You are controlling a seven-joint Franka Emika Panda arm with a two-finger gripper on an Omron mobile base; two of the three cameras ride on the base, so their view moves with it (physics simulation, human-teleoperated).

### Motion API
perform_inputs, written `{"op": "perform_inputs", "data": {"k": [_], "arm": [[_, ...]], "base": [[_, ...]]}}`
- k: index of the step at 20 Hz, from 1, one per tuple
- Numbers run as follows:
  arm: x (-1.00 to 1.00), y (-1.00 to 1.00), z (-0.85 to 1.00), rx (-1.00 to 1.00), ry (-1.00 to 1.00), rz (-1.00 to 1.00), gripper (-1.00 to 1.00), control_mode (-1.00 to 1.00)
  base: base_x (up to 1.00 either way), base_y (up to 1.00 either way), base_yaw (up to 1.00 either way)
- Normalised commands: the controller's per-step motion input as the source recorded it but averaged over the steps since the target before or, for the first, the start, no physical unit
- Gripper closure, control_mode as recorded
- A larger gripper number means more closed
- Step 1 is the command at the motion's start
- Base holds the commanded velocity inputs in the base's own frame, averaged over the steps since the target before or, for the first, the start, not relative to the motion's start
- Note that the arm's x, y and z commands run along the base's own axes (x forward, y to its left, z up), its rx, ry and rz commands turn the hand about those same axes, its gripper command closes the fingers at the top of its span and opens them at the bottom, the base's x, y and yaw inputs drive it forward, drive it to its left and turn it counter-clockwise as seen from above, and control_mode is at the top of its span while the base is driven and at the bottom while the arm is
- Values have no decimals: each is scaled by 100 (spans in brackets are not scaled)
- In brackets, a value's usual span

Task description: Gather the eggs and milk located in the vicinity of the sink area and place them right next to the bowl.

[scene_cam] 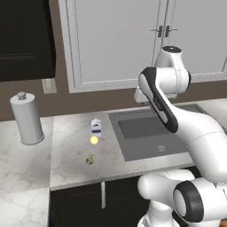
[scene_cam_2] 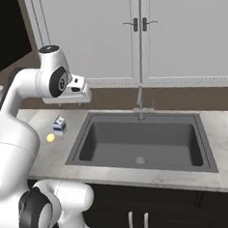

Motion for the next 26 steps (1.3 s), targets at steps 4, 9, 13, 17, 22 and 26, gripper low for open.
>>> {"op": "perform_inputs", "data": {"k": [4, 9, 13, 17, 22, 26], "arm": [[0, 0, 0, 0, 0, 0, -100, 100], [0, 0, 0, 0, 0, 0, -100, 100], [0, 7, -7, 0, 0, -1, -100, -100], [0, 3, -5, 0, 0, 0, -100, -100], [0, 37, -30, 1, 0, -2, -100, -100], [0, 63, -58, 12, 0, -3, -100, -100]], "base": [[0, 28, 0], [0, 43, -1], [0, 29, -3], [0, 0, 0], [0, 0, 0], [0, 0, 0]]}}
